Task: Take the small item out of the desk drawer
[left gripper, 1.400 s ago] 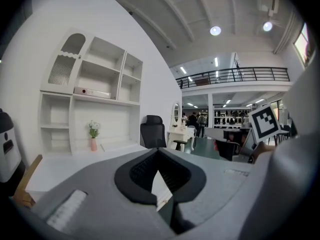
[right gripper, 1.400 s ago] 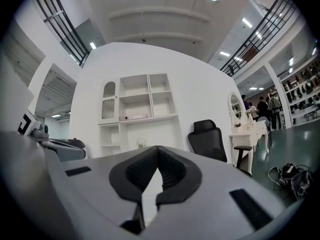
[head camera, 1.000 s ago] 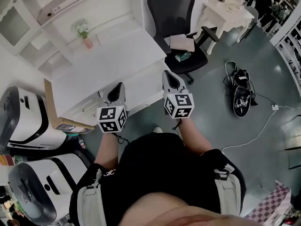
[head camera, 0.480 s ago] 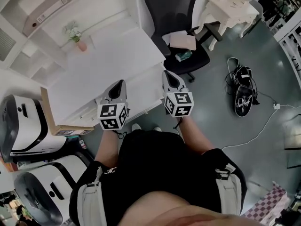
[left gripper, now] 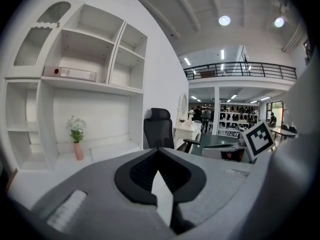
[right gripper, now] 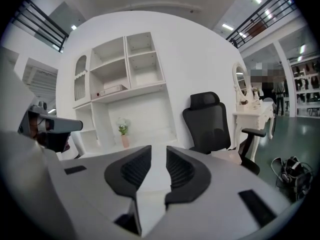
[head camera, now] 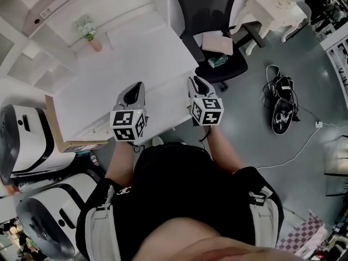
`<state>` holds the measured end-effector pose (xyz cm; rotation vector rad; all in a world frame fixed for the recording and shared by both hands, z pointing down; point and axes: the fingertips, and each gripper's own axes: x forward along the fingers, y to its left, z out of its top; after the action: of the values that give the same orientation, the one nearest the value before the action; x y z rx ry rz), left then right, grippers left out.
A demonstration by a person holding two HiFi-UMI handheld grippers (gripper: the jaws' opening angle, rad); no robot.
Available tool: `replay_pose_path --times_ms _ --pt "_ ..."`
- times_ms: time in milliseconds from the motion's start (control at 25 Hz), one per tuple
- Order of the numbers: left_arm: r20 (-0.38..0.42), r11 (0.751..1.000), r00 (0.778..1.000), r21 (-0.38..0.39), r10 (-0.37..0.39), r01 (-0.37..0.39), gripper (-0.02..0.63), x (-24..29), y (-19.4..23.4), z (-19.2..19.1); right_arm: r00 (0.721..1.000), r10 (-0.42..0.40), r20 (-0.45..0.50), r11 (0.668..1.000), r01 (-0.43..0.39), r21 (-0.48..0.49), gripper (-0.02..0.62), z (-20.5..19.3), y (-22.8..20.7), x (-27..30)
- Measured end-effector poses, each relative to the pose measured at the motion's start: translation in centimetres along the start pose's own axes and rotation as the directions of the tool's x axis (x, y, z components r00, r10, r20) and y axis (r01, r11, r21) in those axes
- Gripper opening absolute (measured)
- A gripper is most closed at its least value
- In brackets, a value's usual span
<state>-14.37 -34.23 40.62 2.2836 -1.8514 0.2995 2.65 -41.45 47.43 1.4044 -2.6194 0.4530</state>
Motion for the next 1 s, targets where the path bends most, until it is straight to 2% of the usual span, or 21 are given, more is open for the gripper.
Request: replay_pose_path --times_ms 160,280,400,600,760,1000 --pt "-0.011 1.0 1.0 -0.015 0.002 -0.002 0.013 0.3 1.7 -0.7 0.996 -0.014 -0.092 1.0 0.014 0.003 0.141 -2.1 0.1 1.9" --pt "-0.019 0.999 1.0 -0.034 0.003 -0.004 0.013 0.3 2.8 -1.4 0.983 -0.038 -0.177 0.999 0.039 0.001 0.162 -4.2 0.0 2.9" --pt "-0.028 0.999 1.0 -0.05 0.0 -0.001 0.012 0.3 3.6 -2.1 0.958 -0.06 -0.279 0.998 0.068 0.019 0.173 -6.8 -0.7 4.1" --pt "-0.043 0.998 0.999 -0.069 -0.008 0.005 0.013 0.1 5.0 -3.2 0.897 -0.082 -0.434 0.985 0.14 0.105 0.184 -10.7 -2.2 5.7" --pt "-0.045 0.997 0.999 -0.081 -0.011 0.007 0.013 0.1 5.7 -3.5 0.837 -0.066 -0.544 0.968 0.186 0.168 0.184 -13.6 -3.5 6.6" --pt "-0.058 0.995 0.998 -0.102 -0.015 0.009 0.012 0.2 6.4 -4.6 0.744 0.001 -0.668 0.898 0.293 0.327 0.184 -18.2 -5.2 7.9"
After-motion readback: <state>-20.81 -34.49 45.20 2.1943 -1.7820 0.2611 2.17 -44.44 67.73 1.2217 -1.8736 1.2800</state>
